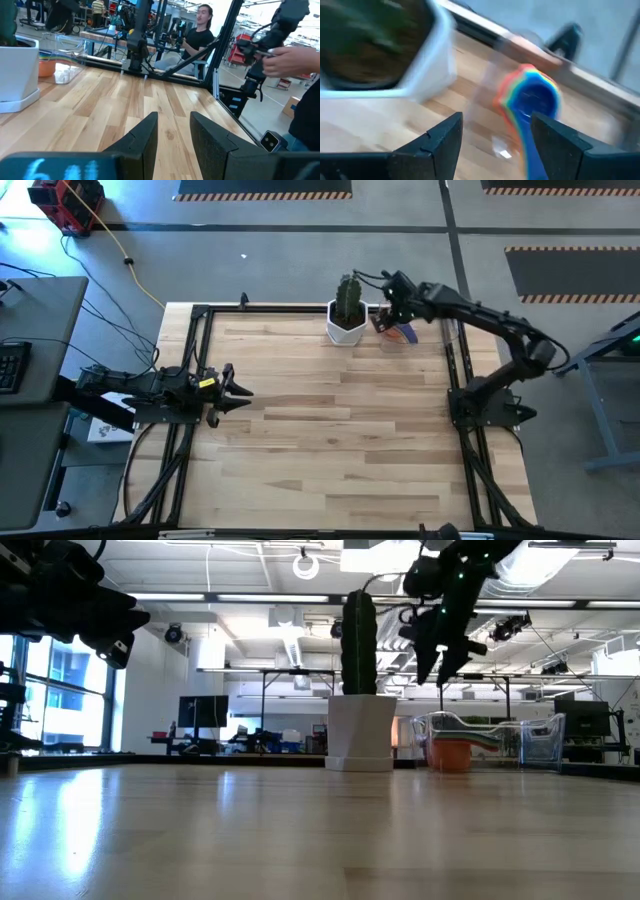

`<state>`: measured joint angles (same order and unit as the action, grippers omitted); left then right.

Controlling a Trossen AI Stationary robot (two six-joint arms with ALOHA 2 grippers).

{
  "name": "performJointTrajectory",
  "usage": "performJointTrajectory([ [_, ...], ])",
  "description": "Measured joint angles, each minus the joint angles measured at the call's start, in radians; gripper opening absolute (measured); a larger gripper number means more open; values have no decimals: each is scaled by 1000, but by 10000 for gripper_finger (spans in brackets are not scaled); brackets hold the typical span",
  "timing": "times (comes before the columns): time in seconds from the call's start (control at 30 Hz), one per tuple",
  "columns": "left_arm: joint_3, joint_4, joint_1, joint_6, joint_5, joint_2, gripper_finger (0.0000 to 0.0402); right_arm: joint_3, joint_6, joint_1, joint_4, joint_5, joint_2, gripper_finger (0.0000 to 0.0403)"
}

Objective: Nest measuring cups in basket
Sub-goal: Return to Home Position

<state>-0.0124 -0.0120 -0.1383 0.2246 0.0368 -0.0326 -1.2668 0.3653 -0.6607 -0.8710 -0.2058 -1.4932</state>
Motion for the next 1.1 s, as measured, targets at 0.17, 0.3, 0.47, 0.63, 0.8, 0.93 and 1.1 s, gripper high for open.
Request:
performJointTrajectory([
  [0.17, 0, 0, 0, 0, 0, 0, 103, 170, -24, 57, 227, 39, 140, 225],
  [0.3, 0, 0, 0, 0, 0, 0, 103, 325, -33, 62, 386, 106, 289, 225],
  [0.47, 0, 0, 0, 0, 0, 0, 103, 502, -37, 62, 514, 192, 489, 225],
  [0.63, 0, 0, 0, 0, 0, 0, 103, 652, -71, 62, 571, 299, 682, 225],
  [0.8, 0, 0, 0, 0, 0, 0, 103, 802, -58, 89, 680, 383, 846, 225],
  [0.93, 0, 0, 0, 0, 0, 0, 103, 892, -30, 151, 763, 383, 941, 225],
  [1.1, 0, 0, 0, 0, 0, 0, 103, 923, -56, 247, 776, 382, 1002, 225],
])
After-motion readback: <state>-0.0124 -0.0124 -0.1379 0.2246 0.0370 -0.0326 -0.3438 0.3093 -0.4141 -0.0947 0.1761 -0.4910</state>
